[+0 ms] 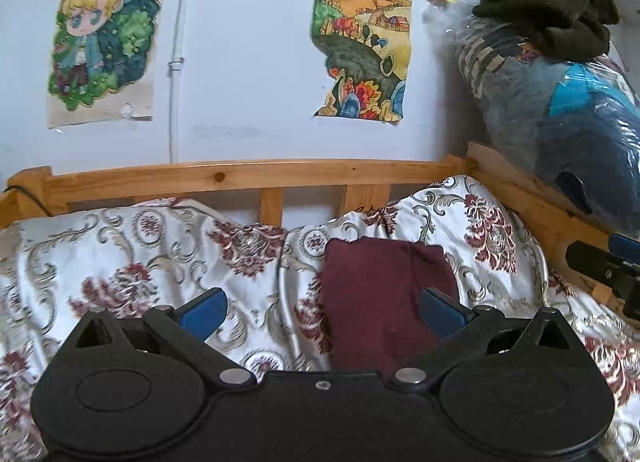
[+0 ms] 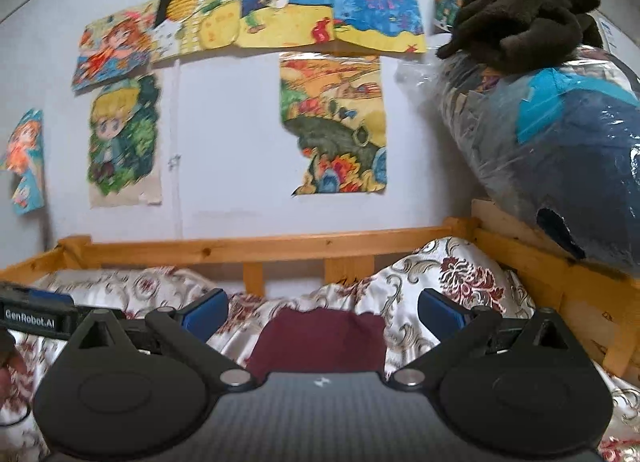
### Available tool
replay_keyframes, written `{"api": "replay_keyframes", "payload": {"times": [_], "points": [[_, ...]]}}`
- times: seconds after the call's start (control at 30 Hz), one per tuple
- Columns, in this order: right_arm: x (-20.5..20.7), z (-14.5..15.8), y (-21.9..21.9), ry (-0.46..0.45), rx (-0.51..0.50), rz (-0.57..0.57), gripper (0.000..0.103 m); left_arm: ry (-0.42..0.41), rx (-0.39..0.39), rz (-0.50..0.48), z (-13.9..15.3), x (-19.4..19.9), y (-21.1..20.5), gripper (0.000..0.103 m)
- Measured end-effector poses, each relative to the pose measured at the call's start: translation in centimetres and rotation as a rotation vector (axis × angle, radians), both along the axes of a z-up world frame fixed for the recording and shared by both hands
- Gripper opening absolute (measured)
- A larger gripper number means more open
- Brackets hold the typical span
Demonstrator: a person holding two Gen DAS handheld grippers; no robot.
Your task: Fold small clothes
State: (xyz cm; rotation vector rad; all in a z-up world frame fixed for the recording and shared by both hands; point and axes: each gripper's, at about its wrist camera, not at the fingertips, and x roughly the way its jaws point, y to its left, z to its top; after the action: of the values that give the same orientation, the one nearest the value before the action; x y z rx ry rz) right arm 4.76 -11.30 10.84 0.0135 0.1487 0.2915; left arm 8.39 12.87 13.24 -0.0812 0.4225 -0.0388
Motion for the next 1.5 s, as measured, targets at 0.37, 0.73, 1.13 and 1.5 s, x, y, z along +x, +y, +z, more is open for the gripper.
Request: {"api": "replay_keyframes", "payload": {"times": [0.37, 0.73, 1.13, 1.5], "points": [[-4.4, -4.5, 1.2, 0.037, -0.106, -0.005, 0.103, 0.024, 0.0, 0.063, -5.1, -5.3, 0.5, 0.102], [-3.4, -8.1, 0.7, 0.175, -0.077, -0.072, 0.103, 0.082, 0.002, 0.086, -9.2, -4.5, 0.9, 0.102], [-3.0, -8.8, 0.4, 0.22, -0.066, -0.074, 0.103, 0.095, 0.025, 0.095, -9.7, -4.5, 0.9, 0.102], [-3.0, -8.6, 0.2, 0.226, -0.043, -0.087, 0.103, 0.092, 0.032, 0.112, -9.7, -4.6, 0.8, 0.102]]}}
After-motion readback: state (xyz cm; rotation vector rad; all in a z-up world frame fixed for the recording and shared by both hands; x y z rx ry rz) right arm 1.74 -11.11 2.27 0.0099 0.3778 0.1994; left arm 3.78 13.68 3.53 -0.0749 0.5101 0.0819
